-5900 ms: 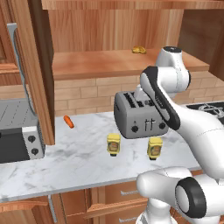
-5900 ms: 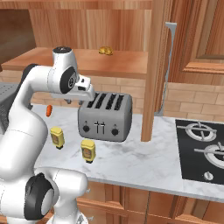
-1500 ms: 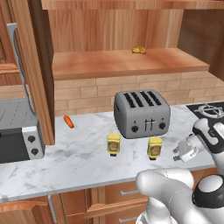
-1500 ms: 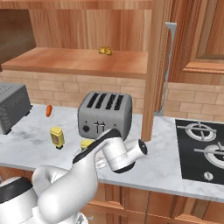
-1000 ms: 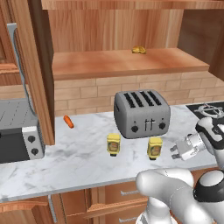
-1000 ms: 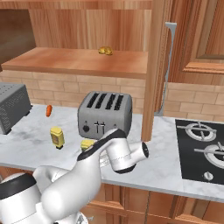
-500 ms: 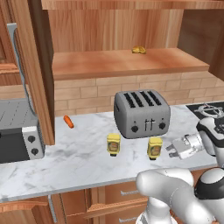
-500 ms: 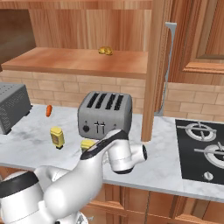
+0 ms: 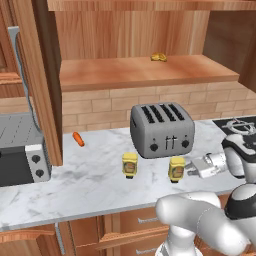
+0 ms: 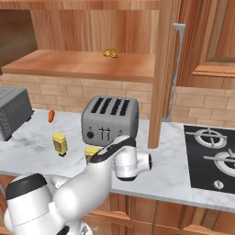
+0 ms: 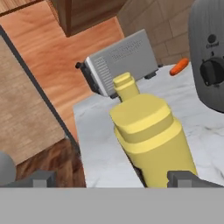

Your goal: Pick the mustard and mustard from the counter and place them in the cabinet.

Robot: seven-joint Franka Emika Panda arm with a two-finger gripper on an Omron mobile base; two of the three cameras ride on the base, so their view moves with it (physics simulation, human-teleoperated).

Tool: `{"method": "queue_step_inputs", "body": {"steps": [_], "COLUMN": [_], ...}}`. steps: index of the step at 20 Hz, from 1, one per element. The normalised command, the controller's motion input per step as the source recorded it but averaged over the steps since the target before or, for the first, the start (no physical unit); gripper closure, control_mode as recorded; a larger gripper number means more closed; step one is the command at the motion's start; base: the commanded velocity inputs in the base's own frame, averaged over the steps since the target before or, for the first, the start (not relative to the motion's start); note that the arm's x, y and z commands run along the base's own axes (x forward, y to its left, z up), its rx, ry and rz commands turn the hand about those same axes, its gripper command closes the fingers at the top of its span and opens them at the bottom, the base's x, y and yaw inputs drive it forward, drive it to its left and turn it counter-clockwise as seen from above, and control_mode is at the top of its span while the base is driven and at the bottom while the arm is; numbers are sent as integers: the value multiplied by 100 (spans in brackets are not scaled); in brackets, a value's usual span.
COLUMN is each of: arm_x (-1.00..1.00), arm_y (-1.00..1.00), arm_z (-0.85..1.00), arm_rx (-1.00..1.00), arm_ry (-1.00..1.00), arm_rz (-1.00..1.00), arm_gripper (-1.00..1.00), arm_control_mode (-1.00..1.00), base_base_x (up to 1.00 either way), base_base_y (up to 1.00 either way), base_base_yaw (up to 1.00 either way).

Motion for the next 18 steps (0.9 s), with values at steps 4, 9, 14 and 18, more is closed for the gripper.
{"method": "queue_step_inputs", "body": {"steps": [4, 9, 14, 18], "arm_x": [21, 7, 0, 0], "arm_y": [5, 0, -1, 0], "arm_z": [0, 0, 0, 0], "arm_rx": [7, 5, 2, 0], "arm_ry": [0, 0, 0, 0], "arm_rz": [0, 0, 0, 0], "arm_gripper": [-100, -100, -100, -100], "arm_control_mode": [-100, -100, -100, -100], "base_base_x": [0, 0, 0, 0], "base_base_y": [0, 0, 0, 0], "base_base_yaw": [0, 0, 0, 0]}}
